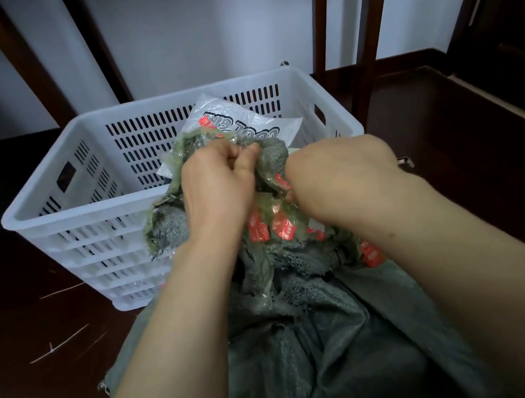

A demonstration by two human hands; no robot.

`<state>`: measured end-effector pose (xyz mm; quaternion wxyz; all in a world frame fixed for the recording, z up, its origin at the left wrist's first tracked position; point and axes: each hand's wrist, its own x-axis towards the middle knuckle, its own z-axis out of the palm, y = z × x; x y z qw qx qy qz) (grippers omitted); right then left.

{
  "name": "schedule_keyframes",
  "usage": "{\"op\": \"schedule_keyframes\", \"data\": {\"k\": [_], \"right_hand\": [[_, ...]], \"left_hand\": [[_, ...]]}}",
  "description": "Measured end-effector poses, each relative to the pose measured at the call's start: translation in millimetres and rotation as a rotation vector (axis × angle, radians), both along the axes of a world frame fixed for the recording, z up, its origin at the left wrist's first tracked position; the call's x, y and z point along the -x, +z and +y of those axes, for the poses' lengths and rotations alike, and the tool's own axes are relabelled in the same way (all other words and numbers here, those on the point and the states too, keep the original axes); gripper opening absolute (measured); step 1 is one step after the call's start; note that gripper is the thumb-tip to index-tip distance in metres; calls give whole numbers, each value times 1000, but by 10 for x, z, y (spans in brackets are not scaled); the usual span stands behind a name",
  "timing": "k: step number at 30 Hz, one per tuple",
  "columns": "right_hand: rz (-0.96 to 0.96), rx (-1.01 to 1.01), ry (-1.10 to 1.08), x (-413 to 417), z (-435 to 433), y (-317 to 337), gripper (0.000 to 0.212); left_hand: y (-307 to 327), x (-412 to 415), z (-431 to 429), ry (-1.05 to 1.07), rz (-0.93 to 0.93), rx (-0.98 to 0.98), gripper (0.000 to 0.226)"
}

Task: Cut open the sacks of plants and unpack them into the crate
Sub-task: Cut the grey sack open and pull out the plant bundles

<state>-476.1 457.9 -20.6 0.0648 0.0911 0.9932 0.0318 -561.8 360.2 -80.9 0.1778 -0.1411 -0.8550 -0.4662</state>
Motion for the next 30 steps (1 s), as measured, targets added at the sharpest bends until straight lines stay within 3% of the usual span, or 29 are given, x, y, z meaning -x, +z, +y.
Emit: {"op": "schedule_keyframes", "data": {"k": [6,11,14,18,21,23,27,30], "right_hand": [[17,57,-35,29,181,35,13],[82,-24,-4,50,114,-93,31],[121,-9,8,103,111,-196,24],[34,93,-32,95,201,-130,12],[-19,142,-43,103,302,-71,17],[-39,296,-22,127,433,-71,22],[-184,837,-135,100,782,-79,26],[-146,1124,-226,99,957,-167,28]], "left_hand": [[-15,91,-197,55,-96,-34,37],[5,60,-113,27,-107,-12,38],[17,73,-121,35,-124,1,39],[-43,117,-238,66,-138,-13,37],[-57,82,-231,55,-148,-8,37],[-33,71,-219,43,-145,-7,36],[-59,127,-309,33,-170,-31,32],[-75,130,-334,-26,-211,-89,31]]}}
